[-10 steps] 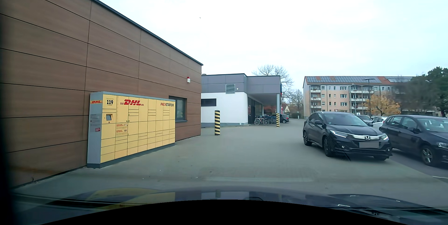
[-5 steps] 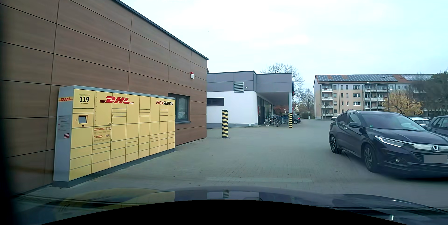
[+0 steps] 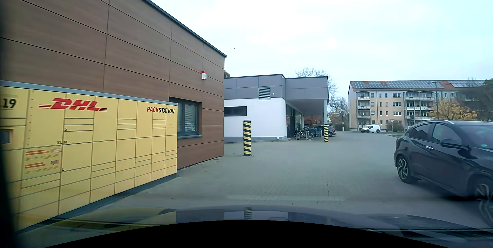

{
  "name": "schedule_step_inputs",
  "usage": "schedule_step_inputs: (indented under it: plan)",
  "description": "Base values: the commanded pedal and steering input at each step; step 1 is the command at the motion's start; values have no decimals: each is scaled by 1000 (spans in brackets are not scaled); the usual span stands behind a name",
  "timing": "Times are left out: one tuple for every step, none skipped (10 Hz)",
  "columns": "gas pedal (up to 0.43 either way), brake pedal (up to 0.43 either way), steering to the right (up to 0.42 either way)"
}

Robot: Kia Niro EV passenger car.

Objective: Follow the waypoints while adhering to traffic rules and regulations

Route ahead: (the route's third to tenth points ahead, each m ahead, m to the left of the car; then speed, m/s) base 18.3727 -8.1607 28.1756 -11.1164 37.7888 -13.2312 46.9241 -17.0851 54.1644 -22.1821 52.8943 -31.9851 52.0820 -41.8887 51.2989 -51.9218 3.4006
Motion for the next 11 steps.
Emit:
schedule_step_inputs:
  plan:
    - [0,0,67]
    - [0,0,88]
    - [0,0,108]
    - [0,0,131]
    - [0,0,149]
    - [0,0,164]
    - [0,0,175]
    - [0,0,193]
    - [0,0,213]
    - [0,0,228]
    - [0,0,242]
